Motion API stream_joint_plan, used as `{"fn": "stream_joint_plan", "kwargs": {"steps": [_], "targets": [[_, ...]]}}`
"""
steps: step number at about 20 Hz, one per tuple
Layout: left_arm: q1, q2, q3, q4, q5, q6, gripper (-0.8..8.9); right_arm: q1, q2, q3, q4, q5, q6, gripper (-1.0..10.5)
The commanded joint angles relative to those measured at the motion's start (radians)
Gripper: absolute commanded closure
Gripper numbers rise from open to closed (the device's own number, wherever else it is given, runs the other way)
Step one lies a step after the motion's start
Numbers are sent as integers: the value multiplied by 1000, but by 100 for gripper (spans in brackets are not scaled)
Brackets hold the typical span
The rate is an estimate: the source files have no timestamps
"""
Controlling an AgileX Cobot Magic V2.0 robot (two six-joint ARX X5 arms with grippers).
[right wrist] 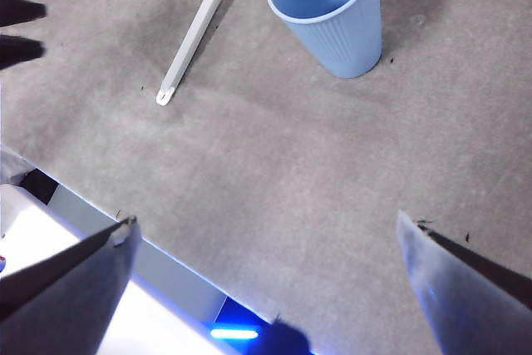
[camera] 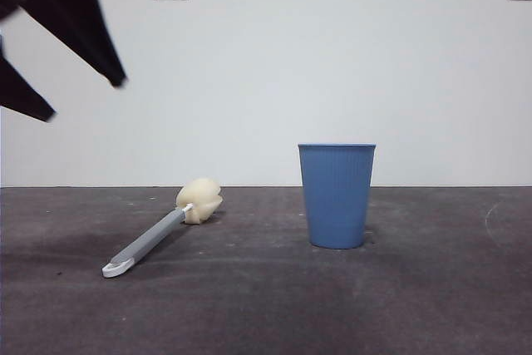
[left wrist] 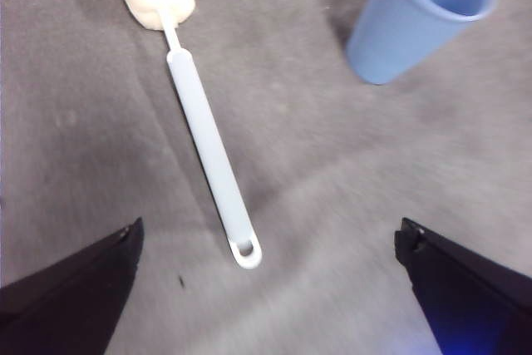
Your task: Pick up the cup brush,pick up the cup,insert the brush into the cup,clean the cup,put the cup brush back,put the cup back to the fixed position on the table
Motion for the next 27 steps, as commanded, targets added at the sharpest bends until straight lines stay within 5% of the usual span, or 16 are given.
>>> {"fn": "stream_joint_plan", "kwargs": {"steps": [1,4,12,27], "targets": [[-52,95,39,20,-84,-26,194,2,3,3,13,0,14,379],[-97,230,102,21,-191,-42,194,2,3,3,13,0,14,379],[-111,476,125,72,-192,-116,253,2,3,3,14,1,14,380],[-173,562,125,94,-307,-201,263,2,3,3,13,3,14,380]]}}
